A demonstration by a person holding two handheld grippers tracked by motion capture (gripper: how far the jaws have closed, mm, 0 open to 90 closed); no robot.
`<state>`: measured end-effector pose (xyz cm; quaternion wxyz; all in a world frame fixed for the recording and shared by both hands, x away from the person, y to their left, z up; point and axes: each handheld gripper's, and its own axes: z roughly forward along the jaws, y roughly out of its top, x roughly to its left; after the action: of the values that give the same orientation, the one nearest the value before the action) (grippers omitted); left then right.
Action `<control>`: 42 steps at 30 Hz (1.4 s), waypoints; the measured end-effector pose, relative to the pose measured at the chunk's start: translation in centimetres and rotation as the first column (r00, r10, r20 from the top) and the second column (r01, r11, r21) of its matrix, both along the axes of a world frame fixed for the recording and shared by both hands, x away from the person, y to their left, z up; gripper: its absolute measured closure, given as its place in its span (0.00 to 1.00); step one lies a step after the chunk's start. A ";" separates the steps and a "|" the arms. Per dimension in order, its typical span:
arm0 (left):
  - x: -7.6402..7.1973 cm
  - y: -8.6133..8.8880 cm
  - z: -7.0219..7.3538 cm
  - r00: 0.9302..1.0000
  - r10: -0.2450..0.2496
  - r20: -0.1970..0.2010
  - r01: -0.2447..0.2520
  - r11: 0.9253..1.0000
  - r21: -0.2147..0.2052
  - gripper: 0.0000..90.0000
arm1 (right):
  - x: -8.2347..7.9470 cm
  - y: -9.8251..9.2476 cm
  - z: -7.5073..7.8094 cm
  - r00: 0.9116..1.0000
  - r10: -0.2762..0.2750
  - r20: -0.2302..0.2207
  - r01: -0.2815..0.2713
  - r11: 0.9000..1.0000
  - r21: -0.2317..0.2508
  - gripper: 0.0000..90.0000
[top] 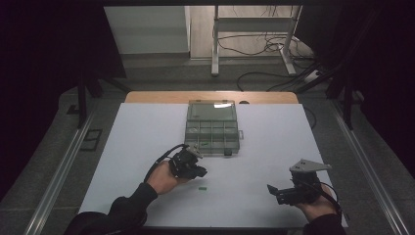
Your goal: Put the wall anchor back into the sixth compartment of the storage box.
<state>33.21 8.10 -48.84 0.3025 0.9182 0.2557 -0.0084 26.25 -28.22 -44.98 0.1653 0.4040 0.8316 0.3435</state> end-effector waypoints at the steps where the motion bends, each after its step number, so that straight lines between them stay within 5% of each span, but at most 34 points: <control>1: 0.2 0.1 0.4 1.000 0.006 0.005 -0.006 1.000 -0.006 0.94 | 0.0 0.0 0.1 1.000 -0.002 0.001 0.002 1.000 0.003 0.00; 42: 5.3 2.0 4.6 0.985 0.149 0.085 -0.144 0.987 -0.065 0.94 | -0.2 -0.3 0.6 1.000 -0.014 -0.002 0.014 0.999 0.030 0.00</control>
<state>38.55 10.08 -44.25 0.3400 0.8871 0.3084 0.0476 26.03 -28.55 -44.36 0.1608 0.4127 0.8236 0.3542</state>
